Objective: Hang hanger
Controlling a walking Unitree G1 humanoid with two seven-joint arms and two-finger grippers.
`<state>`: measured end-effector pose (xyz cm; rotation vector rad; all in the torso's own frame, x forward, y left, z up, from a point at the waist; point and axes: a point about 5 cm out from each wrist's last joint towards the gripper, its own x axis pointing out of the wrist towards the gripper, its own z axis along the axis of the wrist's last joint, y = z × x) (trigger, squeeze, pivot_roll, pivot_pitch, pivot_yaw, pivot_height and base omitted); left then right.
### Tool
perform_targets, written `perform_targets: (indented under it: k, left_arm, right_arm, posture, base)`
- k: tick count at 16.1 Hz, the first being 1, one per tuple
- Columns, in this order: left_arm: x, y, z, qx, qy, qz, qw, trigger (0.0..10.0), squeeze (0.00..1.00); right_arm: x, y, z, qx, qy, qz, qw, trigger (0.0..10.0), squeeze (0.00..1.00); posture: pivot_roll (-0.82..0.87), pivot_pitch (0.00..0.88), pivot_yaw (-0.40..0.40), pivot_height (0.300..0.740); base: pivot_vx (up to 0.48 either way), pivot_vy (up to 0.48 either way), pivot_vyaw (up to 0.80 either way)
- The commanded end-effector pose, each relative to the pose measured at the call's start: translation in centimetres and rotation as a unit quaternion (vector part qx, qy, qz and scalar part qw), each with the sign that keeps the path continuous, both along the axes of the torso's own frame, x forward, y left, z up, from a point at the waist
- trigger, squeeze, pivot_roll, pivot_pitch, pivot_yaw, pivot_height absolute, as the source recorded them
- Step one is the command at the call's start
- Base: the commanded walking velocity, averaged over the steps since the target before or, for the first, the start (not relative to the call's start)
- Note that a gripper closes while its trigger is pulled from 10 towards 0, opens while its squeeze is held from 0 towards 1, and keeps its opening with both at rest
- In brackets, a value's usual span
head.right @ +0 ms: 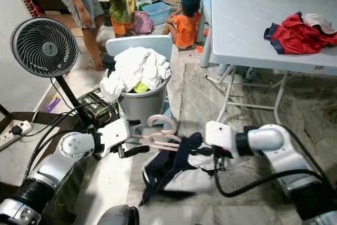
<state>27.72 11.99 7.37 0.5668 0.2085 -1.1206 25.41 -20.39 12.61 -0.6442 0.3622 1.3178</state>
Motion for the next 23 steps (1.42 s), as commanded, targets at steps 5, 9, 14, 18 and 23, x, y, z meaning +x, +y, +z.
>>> perform_targets:
  k: [5,9,14,18,23]
  left_arm:
    - [0.6,-0.6,0.4,0.017,0.026,-0.058,0.998,0.0,0.0]
    - [1.1,-1.2,0.9,0.017,0.025,-0.076,0.997,0.0,0.0]
    - [1.1,-2.0,1.1,0.02,0.031,-0.102,0.994,0.0,0.0]
    - [0.9,-2.3,0.7,0.023,0.05,-0.117,0.992,0.0,0.0]
    - [0.3,-2.6,0.2,-0.005,0.088,-0.111,0.99,0.0,0.0]
  right_arm:
    - [-0.1,0.7,1.1,-0.008,-0.036,0.028,0.999,10.0,0.0]
    - [0.4,1.4,0.7,-0.013,-0.061,0.018,0.998,10.0,0.0]
    - [0.4,2.0,0.3,-0.02,-0.077,0.02,0.997,10.0,0.0]
    - [0.4,2.1,0.2,-0.018,-0.08,0.017,0.997,10.0,0.0]
    - [0.7,2.2,0.4,-0.012,-0.089,0.013,0.996,10.0,0.0]
  posture:
    - [-0.01,0.003,0.012,0.74]
    - [-0.01,0.003,0.019,0.74]
    - [-0.02,0.008,0.024,0.74]
    - [-0.02,0.009,0.025,0.74]
    - [-0.02,0.011,0.024,0.74]
  base:
    - [0.0,0.0,0.0]
    - [0.0,0.0,0.0]
    - [0.0,0.0,0.0]
    - [0.0,0.0,0.0]
    - [0.0,0.0,0.0]
